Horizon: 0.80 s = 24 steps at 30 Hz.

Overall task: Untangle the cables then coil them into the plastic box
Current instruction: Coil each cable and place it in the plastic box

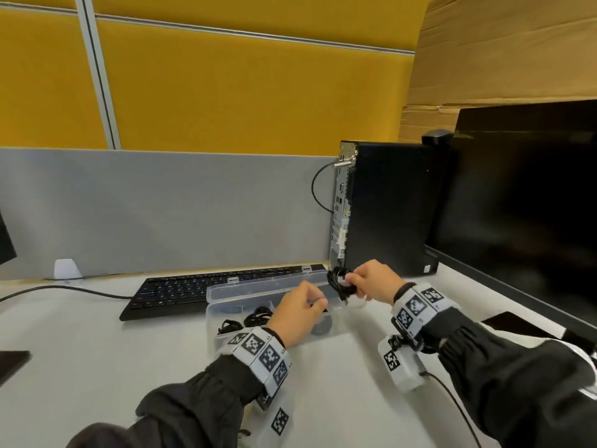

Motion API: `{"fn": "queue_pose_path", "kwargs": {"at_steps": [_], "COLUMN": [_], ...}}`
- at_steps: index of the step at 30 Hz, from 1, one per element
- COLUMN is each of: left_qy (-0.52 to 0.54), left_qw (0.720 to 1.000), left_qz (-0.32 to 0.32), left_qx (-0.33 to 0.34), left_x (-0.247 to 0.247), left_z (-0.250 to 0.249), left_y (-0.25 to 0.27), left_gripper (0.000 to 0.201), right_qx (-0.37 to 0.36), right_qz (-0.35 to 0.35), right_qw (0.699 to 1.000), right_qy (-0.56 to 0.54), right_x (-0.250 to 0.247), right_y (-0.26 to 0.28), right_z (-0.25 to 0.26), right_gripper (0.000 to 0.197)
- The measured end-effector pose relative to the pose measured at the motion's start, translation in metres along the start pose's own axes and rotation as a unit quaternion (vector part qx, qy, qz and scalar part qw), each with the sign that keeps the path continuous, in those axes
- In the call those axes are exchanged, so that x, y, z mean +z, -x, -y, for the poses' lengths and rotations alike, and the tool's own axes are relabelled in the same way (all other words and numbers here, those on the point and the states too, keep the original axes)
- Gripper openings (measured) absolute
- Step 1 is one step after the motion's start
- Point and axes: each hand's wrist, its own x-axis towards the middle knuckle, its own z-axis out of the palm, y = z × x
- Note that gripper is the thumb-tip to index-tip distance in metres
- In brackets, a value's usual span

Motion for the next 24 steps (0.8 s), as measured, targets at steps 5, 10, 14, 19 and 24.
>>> {"fn": "queue_pose_path", "kwargs": {"at_steps": [5,10,14,19,24], "left_qy": [-0.197,-0.307,-0.323,-0.258,-0.26], "left_qw": [0.979,0.944,0.937,0.962,0.96], "left_qz": [0.028,0.111,0.127,0.083,0.098], "left_qx": [0.053,0.049,0.045,-0.005,-0.015], "left_x": [0.011,0.023,0.027,0.03,0.029], "left_z": [-0.004,-0.006,-0.001,0.005,0.005], "left_y": [-0.016,-0.029,-0.035,-0.037,-0.036], "left_gripper": [0.042,0.043,0.041,0.04,0.043], "right_qx": [0.045,0.059,0.067,0.079,0.093], "right_qz": [0.028,0.07,0.051,0.057,0.038], "right_qw": [0.994,0.973,0.964,0.962,0.967], "right_qy": [0.093,0.211,0.252,0.256,0.235], "right_x": [0.006,0.008,0.018,0.024,0.024], "right_y": [-0.016,-0.023,-0.024,-0.026,-0.024], "right_z": [0.0,0.022,0.026,0.022,0.019], "right_gripper": [0.029,0.021,0.03,0.031,0.029]}}
